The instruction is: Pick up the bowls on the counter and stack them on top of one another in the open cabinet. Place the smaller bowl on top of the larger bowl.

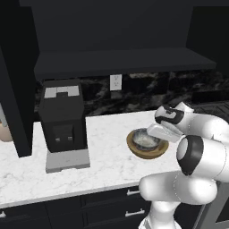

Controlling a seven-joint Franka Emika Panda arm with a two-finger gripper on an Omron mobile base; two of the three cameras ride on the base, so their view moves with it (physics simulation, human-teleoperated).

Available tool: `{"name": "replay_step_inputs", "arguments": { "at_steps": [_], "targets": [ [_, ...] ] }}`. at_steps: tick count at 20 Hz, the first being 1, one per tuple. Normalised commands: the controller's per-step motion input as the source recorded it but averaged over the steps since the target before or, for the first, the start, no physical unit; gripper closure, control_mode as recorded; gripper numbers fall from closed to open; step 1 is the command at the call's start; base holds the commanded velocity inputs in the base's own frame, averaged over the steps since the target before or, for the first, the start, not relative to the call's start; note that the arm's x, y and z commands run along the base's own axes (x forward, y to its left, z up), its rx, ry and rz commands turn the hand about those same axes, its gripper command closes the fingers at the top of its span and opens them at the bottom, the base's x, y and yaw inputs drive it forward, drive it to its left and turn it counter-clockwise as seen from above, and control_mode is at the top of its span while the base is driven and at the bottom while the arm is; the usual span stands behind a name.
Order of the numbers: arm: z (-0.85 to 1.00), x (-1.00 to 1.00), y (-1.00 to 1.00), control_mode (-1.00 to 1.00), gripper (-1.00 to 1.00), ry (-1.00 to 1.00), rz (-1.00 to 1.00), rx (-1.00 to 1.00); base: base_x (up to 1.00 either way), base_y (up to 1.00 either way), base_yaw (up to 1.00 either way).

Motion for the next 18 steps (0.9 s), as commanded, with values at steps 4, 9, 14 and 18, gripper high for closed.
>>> {"name": "replay_step_inputs", "arguments": {
  "at_steps": [4,9,14,18],
  "targets": [
    [-0.25,0.05,-0.01,-1.00,1.00,0.01,0.00,0.00,0.00,0.00,0.00],
    [-0.16,0.12,0.00,-1.00,1.00,0.00,0.00,0.00,0.00,0.00,0.00],
    [-0.01,0.09,0.00,-1.00,-1.00,0.00,0.00,0.00,0.00,0.00,0.00],
    [0.16,0.00,0.00,-1.00,-1.00,0.00,0.00,0.00,0.00,0.00,0.00]
  ]
}}
